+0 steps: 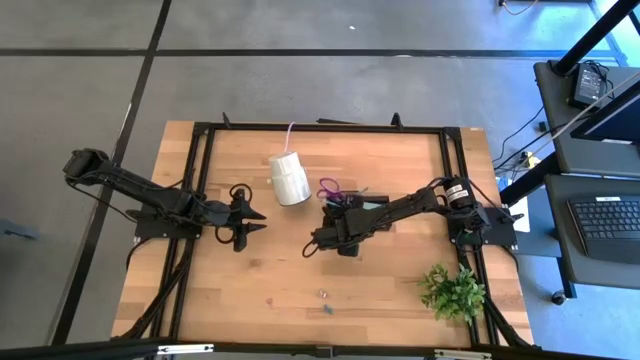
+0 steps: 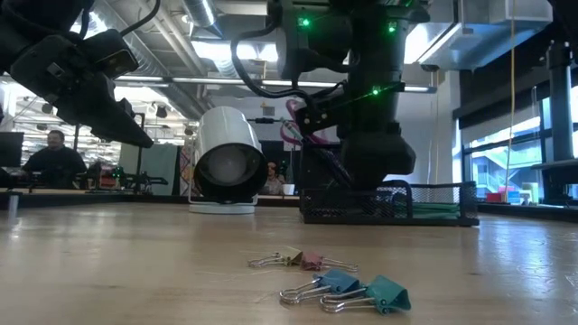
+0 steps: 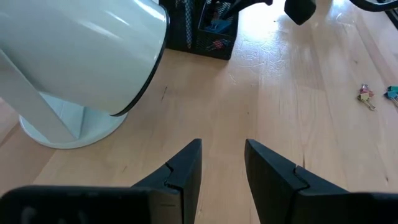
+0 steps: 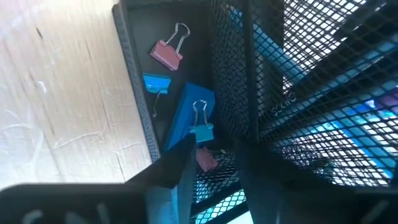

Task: Pick and place office supplies into organizer
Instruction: Put the top blue binder clip into the black desk organizer, then put the green binder clip into the black desk organizer

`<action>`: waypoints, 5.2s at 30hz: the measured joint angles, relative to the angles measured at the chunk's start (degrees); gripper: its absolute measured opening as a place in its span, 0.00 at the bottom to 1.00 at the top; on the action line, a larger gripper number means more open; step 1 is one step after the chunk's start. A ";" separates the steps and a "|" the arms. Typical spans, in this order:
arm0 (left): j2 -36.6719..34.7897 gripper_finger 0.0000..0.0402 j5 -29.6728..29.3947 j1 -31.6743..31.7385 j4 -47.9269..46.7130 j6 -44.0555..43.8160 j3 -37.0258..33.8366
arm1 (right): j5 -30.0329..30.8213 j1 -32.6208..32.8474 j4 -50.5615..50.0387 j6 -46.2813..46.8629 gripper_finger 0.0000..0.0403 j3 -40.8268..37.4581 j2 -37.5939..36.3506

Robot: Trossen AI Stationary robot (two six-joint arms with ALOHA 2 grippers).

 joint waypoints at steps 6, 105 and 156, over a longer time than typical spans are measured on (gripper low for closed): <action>-0.02 0.29 0.00 0.00 0.00 0.00 0.00 | -1.08 0.04 -1.96 0.17 0.35 1.27 0.04; -0.01 0.29 -0.14 0.00 -0.81 0.44 0.00 | -16.66 23.34 27.75 1.45 0.35 7.08 6.88; -0.02 0.29 -0.20 0.00 -1.07 -0.63 0.00 | -16.90 23.52 25.00 5.86 0.18 7.15 8.85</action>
